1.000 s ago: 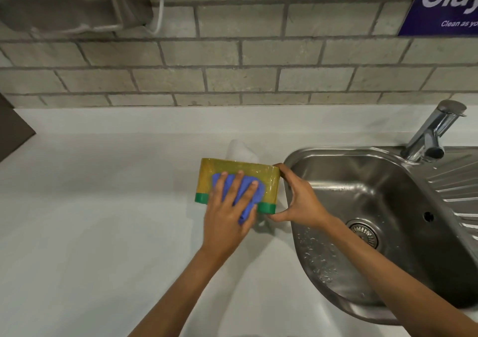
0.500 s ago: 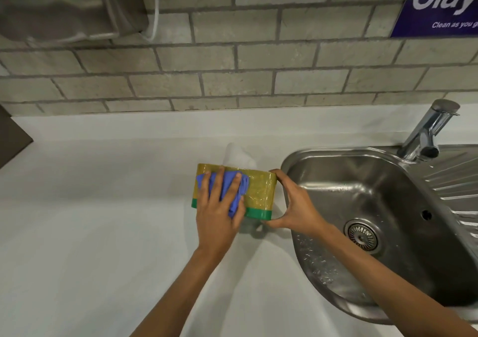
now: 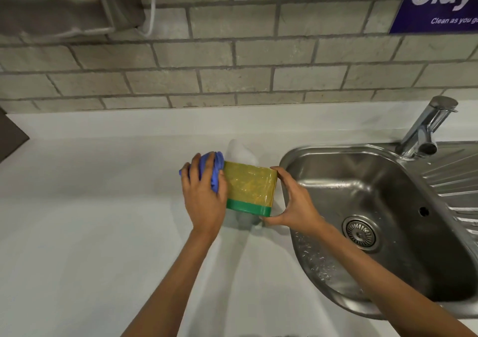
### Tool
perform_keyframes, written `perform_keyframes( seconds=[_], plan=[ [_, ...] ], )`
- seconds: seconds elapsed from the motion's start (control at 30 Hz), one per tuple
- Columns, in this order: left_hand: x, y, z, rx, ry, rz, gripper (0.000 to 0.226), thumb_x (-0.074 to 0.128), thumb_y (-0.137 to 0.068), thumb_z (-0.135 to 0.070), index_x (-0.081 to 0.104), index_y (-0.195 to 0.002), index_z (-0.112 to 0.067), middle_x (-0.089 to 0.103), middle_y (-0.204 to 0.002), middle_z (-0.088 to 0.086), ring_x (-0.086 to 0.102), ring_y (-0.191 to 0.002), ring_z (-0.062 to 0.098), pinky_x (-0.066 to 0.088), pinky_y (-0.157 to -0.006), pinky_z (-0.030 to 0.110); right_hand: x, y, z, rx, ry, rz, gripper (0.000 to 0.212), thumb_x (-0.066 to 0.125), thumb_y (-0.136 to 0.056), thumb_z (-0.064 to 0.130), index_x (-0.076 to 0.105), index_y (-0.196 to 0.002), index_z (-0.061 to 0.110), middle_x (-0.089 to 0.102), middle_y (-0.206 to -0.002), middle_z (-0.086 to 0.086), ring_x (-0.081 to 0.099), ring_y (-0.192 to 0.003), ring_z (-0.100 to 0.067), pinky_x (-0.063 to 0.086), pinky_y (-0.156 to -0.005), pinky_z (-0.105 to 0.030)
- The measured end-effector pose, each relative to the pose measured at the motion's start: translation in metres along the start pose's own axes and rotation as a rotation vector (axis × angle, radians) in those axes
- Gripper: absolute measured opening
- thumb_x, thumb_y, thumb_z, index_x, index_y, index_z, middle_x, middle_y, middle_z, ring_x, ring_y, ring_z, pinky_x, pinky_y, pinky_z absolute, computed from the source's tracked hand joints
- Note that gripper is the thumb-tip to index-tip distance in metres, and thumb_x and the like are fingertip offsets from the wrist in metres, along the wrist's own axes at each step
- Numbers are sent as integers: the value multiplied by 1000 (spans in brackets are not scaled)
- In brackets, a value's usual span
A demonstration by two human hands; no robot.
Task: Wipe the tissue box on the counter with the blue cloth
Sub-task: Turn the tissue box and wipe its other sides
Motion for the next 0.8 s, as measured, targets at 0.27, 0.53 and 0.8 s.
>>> perform_keyframes(
  seconds=[0.27, 0.53, 0.8],
  plan=[
    [37, 57, -67, 559, -166, 165, 47, 50, -84, -34, 61, -126, -16, 59, -134, 12, 51, -125, 41, 42, -104, 52, -5, -6, 6, -37, -8, 20, 96, 88, -47, 26, 37, -127, 41, 56, -118, 22, 56, -109, 4, 44, -90, -10],
    [-2, 36, 7, 117, -8, 11, 46, 47, -89, -31, 56, -131, -14, 48, -140, 22, 44, -127, 44, 40, -103, 43, 1, -4, 3, -21, 27, 79, 97, 87, -48, 27, 35, -131, 32, 56, -119, 14, 55, -107, -3, 44, -88, -11],
    [2, 12, 78, -703, 457, 82, 37, 42, -95, -39, 55, -117, -12, 62, -103, 6, 57, -92, 25, 42, -80, 30, 6, 7, 3, -39, 70, 129, 109, 87, -56, 24, 15, -133, 54, 4, -158, 16, 13, -145, -6, 23, -113, -22]
  ],
)
Point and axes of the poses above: each hand's wrist, its own y-axis away from the middle knuckle, its own x-axis out of the palm, z = x × y, the point moved 8 cm from there along -y, towards the middle knuckle
